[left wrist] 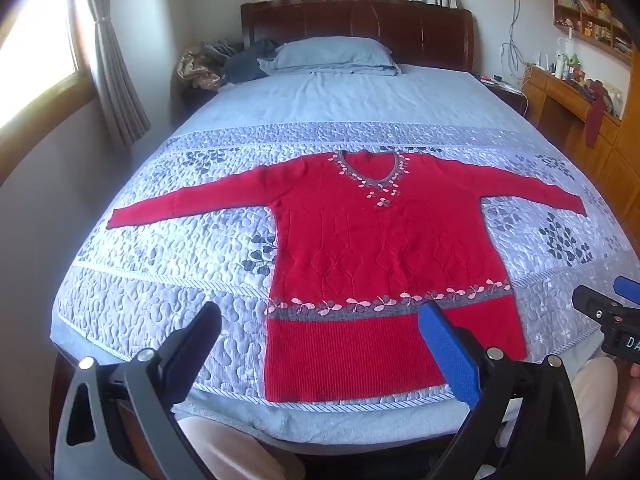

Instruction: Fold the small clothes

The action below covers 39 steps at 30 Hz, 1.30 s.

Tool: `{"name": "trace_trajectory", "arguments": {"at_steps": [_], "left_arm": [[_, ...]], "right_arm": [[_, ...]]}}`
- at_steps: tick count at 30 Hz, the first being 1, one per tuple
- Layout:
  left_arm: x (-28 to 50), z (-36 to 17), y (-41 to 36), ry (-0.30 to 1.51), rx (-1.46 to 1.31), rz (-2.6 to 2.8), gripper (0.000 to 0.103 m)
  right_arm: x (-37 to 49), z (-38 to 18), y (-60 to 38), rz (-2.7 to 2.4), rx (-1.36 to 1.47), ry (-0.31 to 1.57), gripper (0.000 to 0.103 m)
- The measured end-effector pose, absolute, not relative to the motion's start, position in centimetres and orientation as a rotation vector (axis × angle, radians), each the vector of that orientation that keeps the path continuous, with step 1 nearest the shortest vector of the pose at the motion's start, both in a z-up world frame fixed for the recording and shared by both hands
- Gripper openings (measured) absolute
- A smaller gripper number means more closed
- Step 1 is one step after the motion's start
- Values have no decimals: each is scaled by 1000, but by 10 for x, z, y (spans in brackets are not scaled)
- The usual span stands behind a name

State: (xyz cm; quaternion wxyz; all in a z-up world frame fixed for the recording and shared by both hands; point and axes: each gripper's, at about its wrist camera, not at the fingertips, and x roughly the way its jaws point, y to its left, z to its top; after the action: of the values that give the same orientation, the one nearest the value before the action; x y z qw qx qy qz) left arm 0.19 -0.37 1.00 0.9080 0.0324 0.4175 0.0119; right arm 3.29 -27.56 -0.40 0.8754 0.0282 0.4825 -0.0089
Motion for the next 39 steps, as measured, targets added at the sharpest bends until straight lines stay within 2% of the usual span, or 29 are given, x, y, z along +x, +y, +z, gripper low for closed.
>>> {"name": "trace_trajectory", "arguments": {"at_steps": [39], "left_arm": [[3,7,-2,866,63,29,99]], "right_arm": [[32,-3,-273,-6,52,998,100]]}}
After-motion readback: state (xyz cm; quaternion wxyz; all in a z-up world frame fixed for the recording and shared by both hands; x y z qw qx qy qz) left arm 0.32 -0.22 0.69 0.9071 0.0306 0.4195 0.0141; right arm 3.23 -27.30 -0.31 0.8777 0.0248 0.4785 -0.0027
